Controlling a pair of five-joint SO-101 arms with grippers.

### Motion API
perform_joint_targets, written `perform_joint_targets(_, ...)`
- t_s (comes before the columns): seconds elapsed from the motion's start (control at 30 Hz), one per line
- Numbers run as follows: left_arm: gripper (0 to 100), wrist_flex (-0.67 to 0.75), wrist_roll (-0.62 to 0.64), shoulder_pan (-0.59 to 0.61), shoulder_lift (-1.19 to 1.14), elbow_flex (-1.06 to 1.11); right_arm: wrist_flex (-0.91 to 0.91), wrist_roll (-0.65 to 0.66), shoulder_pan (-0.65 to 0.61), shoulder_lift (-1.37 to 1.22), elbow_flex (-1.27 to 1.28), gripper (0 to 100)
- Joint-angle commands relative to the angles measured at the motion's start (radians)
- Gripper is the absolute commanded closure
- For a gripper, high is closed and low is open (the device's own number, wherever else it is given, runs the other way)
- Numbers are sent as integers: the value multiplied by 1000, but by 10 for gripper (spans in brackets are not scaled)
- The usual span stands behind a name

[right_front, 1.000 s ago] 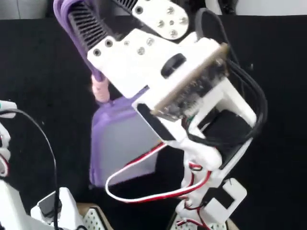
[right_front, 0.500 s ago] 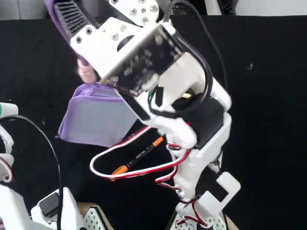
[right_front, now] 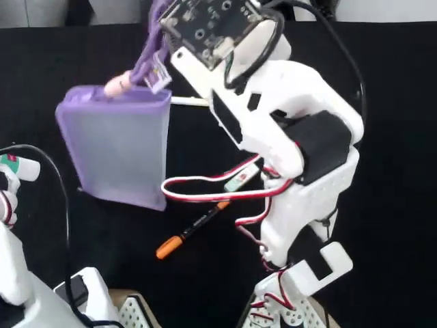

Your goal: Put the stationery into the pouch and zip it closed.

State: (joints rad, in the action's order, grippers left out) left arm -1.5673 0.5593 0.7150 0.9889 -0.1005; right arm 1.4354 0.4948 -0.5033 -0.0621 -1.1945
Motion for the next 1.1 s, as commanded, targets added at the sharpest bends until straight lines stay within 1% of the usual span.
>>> perform_joint_targets(0.0,971,15,9,-7,2,-5,106,-155,20,35,-51,987)
perform_joint_targets(0.1,971,14,9,-15,2,-2,204,-209,20,53,-61,987)
perform_joint_targets(0.17,971,14,17,-15,2,-2,249,-213,28,58,-74,987)
perform_joint_targets(0.33,971,14,157,-16,66,-2,281,-224,41,84,-171,987)
perform_joint_targets(0.43,971,14,183,-19,170,-4,313,-224,41,107,-246,987)
perform_joint_targets(0.5,971,15,187,-77,258,-2,325,-230,41,119,-286,987)
perform_joint_targets(0.6,971,31,187,-240,364,30,325,-319,41,127,-298,987)
perform_joint_targets(0.67,971,78,184,-337,411,97,324,-359,41,116,-294,987)
perform_joint_targets(0.73,971,137,181,-395,448,199,324,-371,41,94,-298,987)
perform_joint_targets(0.9,971,305,181,-414,522,440,324,-370,41,50,-303,987)
perform_joint_targets(0.97,971,367,181,-415,555,493,322,-370,41,41,-303,987)
perform_joint_targets(1.07,971,420,181,-417,597,549,318,-370,41,33,-303,987)
